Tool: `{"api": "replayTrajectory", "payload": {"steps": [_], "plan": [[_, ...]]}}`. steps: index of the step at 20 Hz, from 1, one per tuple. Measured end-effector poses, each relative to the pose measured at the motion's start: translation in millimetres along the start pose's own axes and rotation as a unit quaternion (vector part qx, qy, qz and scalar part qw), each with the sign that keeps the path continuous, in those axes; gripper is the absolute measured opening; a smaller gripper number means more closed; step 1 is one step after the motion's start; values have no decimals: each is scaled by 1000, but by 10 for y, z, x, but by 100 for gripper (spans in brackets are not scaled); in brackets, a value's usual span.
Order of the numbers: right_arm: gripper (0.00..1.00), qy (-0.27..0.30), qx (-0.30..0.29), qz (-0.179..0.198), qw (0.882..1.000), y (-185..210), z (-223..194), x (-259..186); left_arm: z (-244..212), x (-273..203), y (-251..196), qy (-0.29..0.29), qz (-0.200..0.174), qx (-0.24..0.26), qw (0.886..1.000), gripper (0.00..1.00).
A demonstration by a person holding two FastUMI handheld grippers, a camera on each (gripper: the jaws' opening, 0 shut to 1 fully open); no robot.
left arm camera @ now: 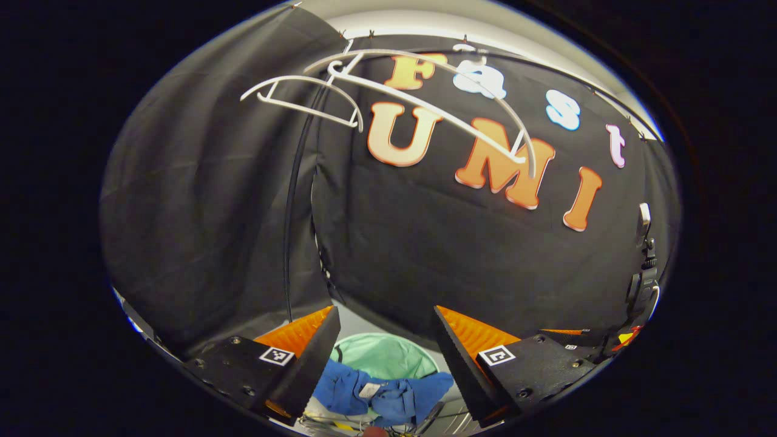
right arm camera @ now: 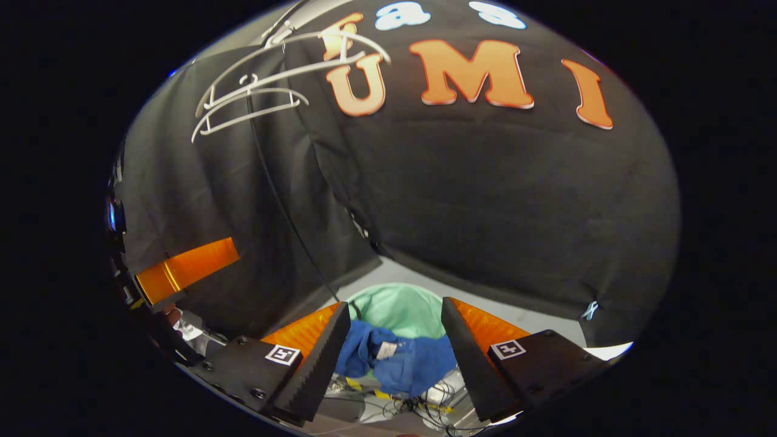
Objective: Grasp the clothes on the hanger with both hands and then place them into the laundry hamper below.
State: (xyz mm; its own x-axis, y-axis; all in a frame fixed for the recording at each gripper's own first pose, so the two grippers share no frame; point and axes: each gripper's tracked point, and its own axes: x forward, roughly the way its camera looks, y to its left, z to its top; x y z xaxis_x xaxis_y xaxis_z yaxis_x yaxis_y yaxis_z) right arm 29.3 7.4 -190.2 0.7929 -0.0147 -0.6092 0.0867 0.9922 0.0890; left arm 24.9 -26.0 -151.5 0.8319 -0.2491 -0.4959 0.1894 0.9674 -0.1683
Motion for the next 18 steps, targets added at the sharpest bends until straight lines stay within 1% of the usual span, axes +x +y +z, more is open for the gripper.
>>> {"api": "replayTrajectory", "payload": {"steps": [2,4,5,6,8,11,12,15,17,18], "plan": [[98,-59,-5,33,998,188,392,-138,252,-52,-41,-29,-6,-6,1000,95],[98,-97,-13,42,994,189,624,-277,481,-199,-54,-62,-4,-7,998,95],[98,-111,-15,45,993,191,703,-337,563,-232,-19,-74,5,-5,997,98],[98,-128,-15,54,990,193,768,-404,634,-281,12,-84,16,-5,996,95],[98,-158,-21,62,985,222,971,-630,775,-418,35,-109,32,-2,994,95],[98,-196,-32,59,978,157,1133,-833,969,-580,83,-141,53,11,989,95],[89,-208,-34,56,976,139,1187,-886,1015,-623,86,-150,58,15,987,91],[89,-245,-34,51,968,119,1374,-1061,1231,-712,57,-177,62,19,982,91],[89,-273,-36,54,960,118,1491,-1189,1358,-777,40,-193,62,22,979,98],[89,-282,-37,53,957,111,1539,-1236,1413,-823,38,-200,64,26,977,91]]}}
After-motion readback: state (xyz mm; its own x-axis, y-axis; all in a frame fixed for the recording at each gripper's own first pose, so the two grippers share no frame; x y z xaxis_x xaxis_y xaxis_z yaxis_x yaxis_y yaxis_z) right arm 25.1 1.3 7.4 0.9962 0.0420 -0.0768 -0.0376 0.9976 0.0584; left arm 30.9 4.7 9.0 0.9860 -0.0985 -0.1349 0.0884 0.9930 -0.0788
